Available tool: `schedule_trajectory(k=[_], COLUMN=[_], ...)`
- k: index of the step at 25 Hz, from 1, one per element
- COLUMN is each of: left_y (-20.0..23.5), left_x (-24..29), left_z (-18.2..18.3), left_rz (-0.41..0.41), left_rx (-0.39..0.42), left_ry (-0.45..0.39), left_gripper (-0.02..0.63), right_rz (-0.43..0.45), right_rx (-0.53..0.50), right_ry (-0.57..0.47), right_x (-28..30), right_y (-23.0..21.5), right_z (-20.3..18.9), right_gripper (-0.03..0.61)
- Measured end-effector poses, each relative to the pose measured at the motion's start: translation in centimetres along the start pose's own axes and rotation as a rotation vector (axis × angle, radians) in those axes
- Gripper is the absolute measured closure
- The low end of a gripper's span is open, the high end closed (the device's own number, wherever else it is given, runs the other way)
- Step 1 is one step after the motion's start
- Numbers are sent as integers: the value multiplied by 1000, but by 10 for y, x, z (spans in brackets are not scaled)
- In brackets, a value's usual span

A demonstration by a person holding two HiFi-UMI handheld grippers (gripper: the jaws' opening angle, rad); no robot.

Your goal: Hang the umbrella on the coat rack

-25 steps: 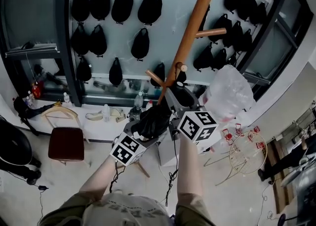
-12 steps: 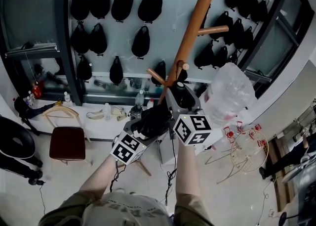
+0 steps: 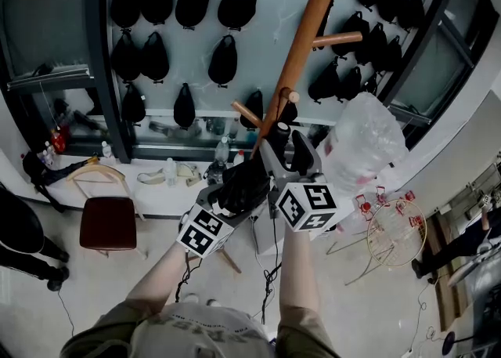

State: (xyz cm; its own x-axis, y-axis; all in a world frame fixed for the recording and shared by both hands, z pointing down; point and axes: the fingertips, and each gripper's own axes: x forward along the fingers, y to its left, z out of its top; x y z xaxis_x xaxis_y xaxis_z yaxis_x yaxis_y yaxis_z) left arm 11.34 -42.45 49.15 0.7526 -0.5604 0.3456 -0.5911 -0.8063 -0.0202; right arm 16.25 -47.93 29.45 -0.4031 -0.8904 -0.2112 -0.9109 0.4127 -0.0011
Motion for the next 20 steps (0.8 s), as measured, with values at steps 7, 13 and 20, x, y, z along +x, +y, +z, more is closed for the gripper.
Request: schedule_trajectory(k=[7, 13, 20], left_y=[3, 3, 6], left_x=[-6, -15, -34], left_z=[-1, -6, -23], left_rz=[39, 63, 106], left_rx=[-11, -14, -32], left_ry=[-42, -56, -68], left_gripper=[255, 242, 238], right_rz=[4, -14, -86], right_rx=[52, 40, -21], right_ry=[-22, -29, -47], right_x=[-13, -30, -69], right_y=[3, 9, 17], right_z=[-2, -10, -25], right_gripper=[259, 259, 259])
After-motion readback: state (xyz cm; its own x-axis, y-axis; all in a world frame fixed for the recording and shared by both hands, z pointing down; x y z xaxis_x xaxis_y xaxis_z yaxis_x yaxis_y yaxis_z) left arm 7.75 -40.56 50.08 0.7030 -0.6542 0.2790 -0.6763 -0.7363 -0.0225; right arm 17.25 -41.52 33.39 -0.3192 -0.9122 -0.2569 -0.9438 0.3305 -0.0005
